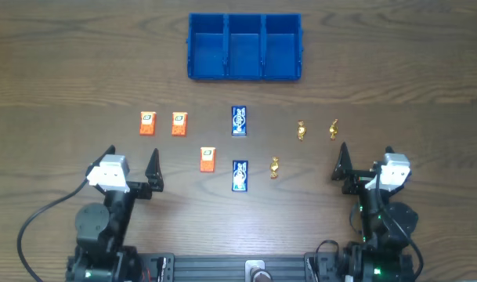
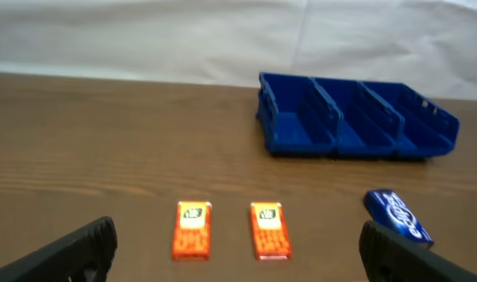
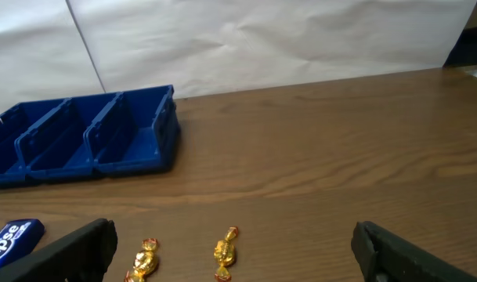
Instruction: Sort Candies Into Trays
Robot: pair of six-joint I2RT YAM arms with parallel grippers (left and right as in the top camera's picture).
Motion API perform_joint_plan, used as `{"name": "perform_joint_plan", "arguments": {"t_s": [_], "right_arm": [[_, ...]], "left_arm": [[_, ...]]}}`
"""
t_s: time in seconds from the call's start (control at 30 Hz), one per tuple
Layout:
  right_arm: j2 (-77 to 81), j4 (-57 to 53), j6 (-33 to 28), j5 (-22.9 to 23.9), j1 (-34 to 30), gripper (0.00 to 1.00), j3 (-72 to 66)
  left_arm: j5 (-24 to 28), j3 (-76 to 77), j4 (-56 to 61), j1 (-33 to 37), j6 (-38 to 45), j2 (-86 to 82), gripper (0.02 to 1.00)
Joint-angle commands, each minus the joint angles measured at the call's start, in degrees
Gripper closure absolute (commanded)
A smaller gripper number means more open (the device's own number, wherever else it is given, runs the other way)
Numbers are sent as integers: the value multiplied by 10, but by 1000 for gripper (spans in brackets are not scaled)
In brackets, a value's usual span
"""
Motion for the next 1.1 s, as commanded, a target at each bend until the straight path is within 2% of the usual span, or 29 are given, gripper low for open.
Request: {"name": "perform_joint_plan", "arguments": {"t_s": [0.03, 0.3, 0.47, 0.57, 0.7, 0.87, 1.1], "right_arm": [[0, -1, -2, 5, 4, 3, -2], [0, -1, -1, 5, 4, 3, -2], [0, -1, -2, 5, 4, 3, -2], [0, -1, -1, 5, 4, 3, -2], [0, -1, -1, 5, 4, 3, -2], [0, -1, -2, 5, 4, 3, -2], [0, -1, -2, 5, 4, 3, -2]], "left_arm": [[31, 148, -66, 1, -6, 89, 18], [52, 478, -279, 1, -1, 350, 20], [74, 611, -372, -13, -7, 504, 20], [72, 639, -383, -27, -21, 578, 20], [44, 644, -377, -30, -55, 668, 23], [25, 644, -362, -28, -57, 764, 20], [12, 644, -356, 6, -65, 868, 23]]}}
